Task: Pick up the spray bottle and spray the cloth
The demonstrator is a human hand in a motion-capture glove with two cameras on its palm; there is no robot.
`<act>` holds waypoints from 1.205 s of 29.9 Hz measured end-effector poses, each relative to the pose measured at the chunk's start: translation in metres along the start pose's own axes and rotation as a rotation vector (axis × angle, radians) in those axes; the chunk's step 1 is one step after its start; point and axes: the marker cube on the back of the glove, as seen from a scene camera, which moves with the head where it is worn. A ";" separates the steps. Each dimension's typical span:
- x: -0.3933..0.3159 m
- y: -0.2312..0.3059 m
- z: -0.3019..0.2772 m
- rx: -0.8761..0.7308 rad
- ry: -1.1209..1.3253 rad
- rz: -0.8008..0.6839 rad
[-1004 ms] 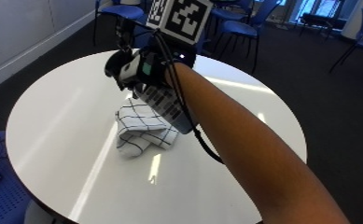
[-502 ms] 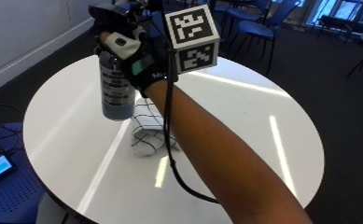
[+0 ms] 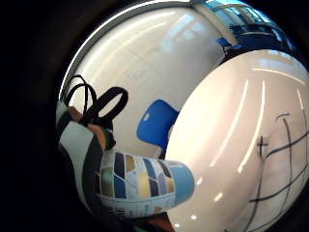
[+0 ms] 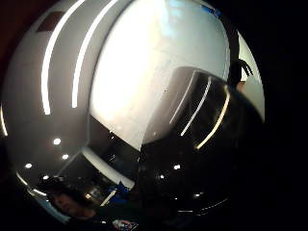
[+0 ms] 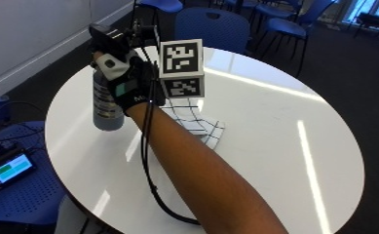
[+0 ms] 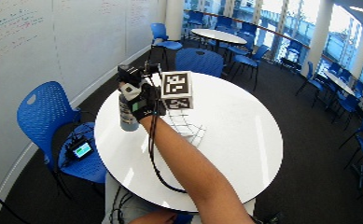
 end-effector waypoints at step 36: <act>0.004 -0.022 0.031 0.000 0.129 -0.015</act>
